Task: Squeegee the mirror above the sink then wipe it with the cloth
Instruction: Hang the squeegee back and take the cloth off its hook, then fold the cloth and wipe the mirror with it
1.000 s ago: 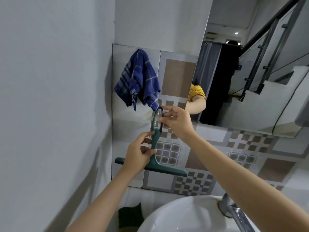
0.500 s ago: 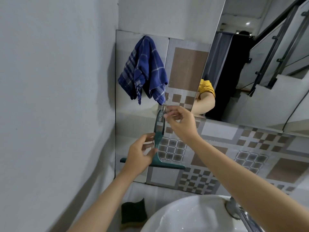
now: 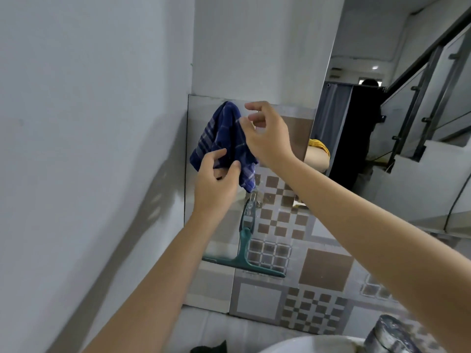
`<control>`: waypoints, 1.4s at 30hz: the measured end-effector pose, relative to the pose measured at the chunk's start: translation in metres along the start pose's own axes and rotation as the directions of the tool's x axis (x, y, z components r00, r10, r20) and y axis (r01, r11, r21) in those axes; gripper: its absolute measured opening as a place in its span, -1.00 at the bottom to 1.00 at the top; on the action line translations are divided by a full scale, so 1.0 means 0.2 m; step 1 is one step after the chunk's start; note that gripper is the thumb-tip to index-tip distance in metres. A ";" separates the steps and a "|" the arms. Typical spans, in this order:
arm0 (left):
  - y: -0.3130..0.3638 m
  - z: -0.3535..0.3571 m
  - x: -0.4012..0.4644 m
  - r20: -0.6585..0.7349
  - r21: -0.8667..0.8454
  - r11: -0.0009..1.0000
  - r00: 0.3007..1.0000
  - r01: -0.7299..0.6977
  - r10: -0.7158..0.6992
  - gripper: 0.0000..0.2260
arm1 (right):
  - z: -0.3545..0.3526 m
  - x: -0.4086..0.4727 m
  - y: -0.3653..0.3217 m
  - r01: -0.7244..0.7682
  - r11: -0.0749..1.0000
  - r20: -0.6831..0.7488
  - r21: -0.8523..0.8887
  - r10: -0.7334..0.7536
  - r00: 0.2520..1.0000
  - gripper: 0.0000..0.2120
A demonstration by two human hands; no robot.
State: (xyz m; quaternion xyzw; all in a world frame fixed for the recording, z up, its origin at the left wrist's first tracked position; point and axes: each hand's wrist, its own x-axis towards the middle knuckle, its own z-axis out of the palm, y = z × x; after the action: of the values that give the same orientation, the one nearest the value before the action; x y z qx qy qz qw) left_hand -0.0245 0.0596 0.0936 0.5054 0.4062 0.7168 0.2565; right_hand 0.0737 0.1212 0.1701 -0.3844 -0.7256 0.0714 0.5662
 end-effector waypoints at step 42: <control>0.68 0.17 -0.37 0.415 -0.243 0.970 0.906 0.019 0.086 -0.75 | -1.06 -0.47 -0.26 -0.247 0.836 0.209 0.491 0.163 0.964 -0.74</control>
State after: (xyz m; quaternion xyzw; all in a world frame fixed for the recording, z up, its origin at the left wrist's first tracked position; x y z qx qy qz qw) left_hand 0.0400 -0.0606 0.1758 0.6206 0.2421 0.6385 0.3854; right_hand 0.2403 -0.0446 0.1988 -0.2886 -0.6775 0.3524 0.5774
